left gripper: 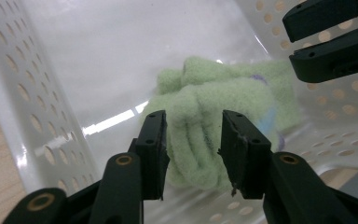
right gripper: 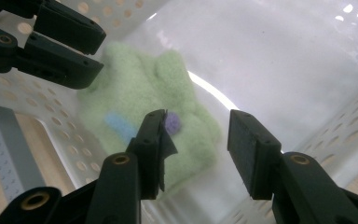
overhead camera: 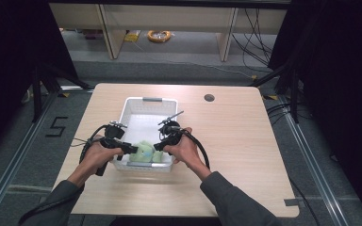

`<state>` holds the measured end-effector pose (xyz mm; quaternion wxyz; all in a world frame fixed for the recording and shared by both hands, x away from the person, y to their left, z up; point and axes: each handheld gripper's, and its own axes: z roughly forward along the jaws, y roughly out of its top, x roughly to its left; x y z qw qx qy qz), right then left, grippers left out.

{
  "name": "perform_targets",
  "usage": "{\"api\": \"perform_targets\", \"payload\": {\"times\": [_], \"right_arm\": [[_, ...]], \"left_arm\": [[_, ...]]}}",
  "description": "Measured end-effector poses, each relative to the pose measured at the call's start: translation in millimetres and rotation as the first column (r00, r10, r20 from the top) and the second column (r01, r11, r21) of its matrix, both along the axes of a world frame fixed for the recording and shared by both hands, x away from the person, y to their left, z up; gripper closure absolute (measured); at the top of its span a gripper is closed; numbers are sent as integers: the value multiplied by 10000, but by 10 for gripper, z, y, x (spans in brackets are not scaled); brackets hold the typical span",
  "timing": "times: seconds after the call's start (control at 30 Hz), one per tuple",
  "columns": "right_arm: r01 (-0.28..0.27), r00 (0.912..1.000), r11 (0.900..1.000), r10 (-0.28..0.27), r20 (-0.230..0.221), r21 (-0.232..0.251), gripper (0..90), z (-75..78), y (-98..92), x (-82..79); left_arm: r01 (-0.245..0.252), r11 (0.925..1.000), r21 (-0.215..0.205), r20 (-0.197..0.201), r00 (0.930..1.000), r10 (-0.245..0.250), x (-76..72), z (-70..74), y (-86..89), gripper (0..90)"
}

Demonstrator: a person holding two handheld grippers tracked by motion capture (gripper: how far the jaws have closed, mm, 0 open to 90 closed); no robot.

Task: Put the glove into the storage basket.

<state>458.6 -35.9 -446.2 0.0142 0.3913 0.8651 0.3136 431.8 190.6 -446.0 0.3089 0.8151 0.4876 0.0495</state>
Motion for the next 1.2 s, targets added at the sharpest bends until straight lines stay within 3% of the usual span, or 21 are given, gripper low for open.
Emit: {"api": "perform_targets", "payload": {"times": [0.07, 0.1, 0.2, 0.27, 0.4, 0.43, 0.57, 0.6, 0.63, 0.67, 0.7, 0.73, 0.8, 0.9, 1.03, 1.07, 1.13, 1.2], "right_arm": [[-135, 9996, 9998, 132, 266, 116, 558, 38, -20, 7], [140, 9999, 9998, -141, 80, 119, 549, 78, -22, -16], [196, 9997, 9996, -199, 164, 191, 537, 139, -43, -27], [-230, 9976, 9989, 203, 662, 406, 523, 161, -76, -5], [-76, 9976, 9980, 33, 688, 624, 509, 202, -122, -38], [131, 9988, 9984, -157, 464, 554, 506, 231, -142, -71], [-19, 9979, 9976, -26, 647, 699, 487, 254, -205, -87], [-197, 9961, 9964, 125, 873, 829, 479, 250, -224, -80], [134, 9981, 9969, -180, 590, 775, 470, 265, -235, -101], [125, 9978, 9972, -172, 637, 735, 468, 268, -250, -101], [-258, 9967, 9949, 181, 796, 972, 460, 280, -271, -104], [-105, 9961, 9951, 17, 882, 986, 454, 285, -280, -118], [-367, 9939, 9938, 253, 1076, 1051, 441, 298, -307, -134], [-420, 9935, 9920, 288, 1102, 1191, 411, 332, -359, -189], [-578, 9936, 9891, 439, 1037, 1352, 390, 361, -419, -239], [-542, 9915, 9877, 358, 1254, 1468, 386, 351, -431, -249], [-638, 9932, 9864, 480, 1056, 1513, 383, 364, -471, -270], [-738, 9916, 9838, 549, 1173, 1635, 376, 362, -522, -279]], "left_arm": [[-173, 9998, -103, 79, 9998, 173, 3, 26, 11, 569], [-186, 9997, -131, 76, 9998, 187, 3, 34, 15, 560], [-402, 9986, -342, 221, 9989, 409, -9, 86, 26, 536], [-419, 9981, -452, 390, 9983, 436, -25, 120, 31, 521], [-461, 9967, -663, 591, 9970, 500, -81, 209, 48, 500], [-434, 9968, -664, 630, 9969, 476, -98, 227, 50, 497], [-520, 9946, -903, 741, 9955, 588, -151, 269, 32, 458], [-494, 9944, -934, 768, 9954, 566, -165, 274, 29, 448], [-488, 9944, -942, 740, 9957, 559, -176, 278, 23, 434], [-516, 9940, -967, 748, 9955, 590, -193, 276, 13, 427], [-636, 9921, -1079, 752, 9946, 719, -209, 269, -3, 414], [-570, 9923, -1099, 730, 9952, 652, -225, 270, -4, 401], [-566, 9918, -1148, 748, 9950, 654, -256, 270, -19, 389], [-552, 9885, -1408, 876, 9938, 680, -316, 278, -56, 364], [-464, 9883, -1454, 863, 9945, 594, -374, 273, -89, 331], [-541, 9857, -1595, 926, 9933, 695, -395, 267, -108, 324], [-554, 9835, -1720, 960, 9927, 727, -428, 270, -128, 313], [-341, 9830, -1802, 1001, 9936, 528, -463, 284, -139, 298]]}}
